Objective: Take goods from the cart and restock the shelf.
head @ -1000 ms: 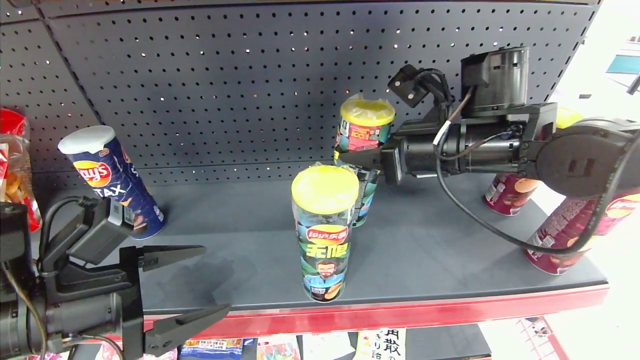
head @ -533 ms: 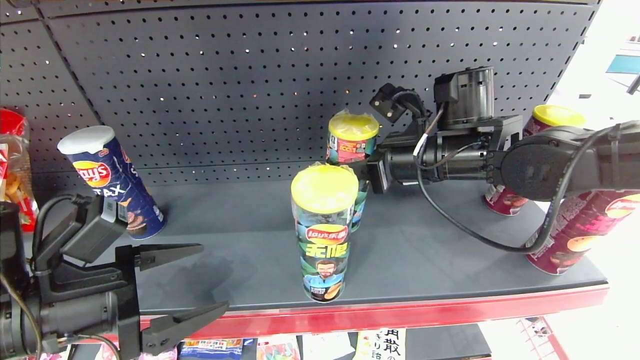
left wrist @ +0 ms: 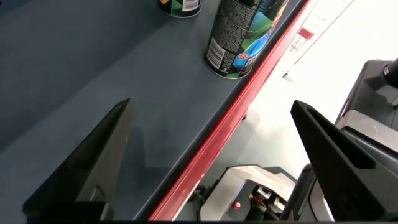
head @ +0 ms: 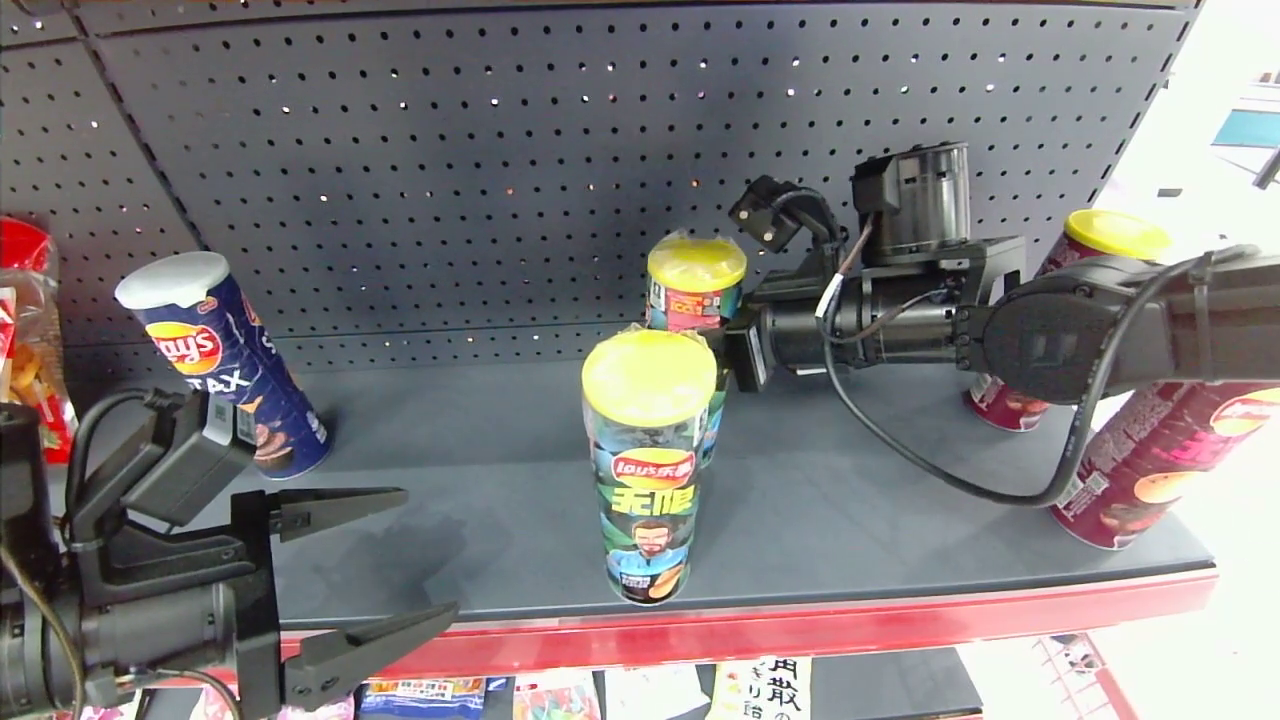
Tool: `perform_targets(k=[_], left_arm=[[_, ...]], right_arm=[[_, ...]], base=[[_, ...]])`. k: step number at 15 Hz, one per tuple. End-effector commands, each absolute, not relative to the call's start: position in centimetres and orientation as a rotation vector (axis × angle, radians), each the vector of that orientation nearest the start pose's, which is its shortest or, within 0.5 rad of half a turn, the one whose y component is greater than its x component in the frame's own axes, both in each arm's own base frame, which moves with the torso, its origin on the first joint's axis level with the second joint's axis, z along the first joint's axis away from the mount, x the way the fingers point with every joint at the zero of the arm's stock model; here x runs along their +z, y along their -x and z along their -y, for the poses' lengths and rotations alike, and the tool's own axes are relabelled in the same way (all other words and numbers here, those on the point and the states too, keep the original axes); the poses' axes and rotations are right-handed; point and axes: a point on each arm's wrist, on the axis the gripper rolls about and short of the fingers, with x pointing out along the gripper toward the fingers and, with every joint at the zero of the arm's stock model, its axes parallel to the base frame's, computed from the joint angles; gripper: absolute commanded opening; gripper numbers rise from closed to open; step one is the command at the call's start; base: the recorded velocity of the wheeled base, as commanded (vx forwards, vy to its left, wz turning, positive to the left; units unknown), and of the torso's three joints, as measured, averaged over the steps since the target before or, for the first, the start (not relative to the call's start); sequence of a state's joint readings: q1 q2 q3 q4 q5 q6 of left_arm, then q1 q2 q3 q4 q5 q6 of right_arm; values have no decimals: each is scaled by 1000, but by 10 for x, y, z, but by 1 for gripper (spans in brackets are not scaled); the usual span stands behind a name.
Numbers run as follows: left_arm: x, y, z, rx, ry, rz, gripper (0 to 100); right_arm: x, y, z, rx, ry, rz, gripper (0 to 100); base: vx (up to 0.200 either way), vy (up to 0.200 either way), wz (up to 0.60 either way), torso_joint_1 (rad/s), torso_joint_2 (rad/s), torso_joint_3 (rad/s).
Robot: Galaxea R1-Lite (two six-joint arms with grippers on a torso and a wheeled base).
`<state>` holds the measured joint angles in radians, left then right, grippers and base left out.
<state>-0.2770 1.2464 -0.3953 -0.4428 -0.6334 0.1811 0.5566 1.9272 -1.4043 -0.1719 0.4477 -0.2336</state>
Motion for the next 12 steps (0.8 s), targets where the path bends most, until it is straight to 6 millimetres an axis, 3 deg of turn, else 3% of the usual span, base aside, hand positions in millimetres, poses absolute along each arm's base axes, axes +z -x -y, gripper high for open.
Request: perform_targets(k=[1, 6, 12], left_arm=[[163, -158, 58, -931, -90, -339, 100], [163, -159, 59, -932, -88, -341, 100], [162, -166, 61, -937, -94, -351, 100]], right_arm=[[226, -321, -215, 1040, 232, -248, 100], [232, -306, -205, 1032, 229, -249, 100], [228, -275, -165, 960, 226, -303, 100]], base=[[0, 0, 0, 0, 0, 0], [0, 0, 0, 0, 0, 0], [0, 0, 0, 0, 0, 0]])
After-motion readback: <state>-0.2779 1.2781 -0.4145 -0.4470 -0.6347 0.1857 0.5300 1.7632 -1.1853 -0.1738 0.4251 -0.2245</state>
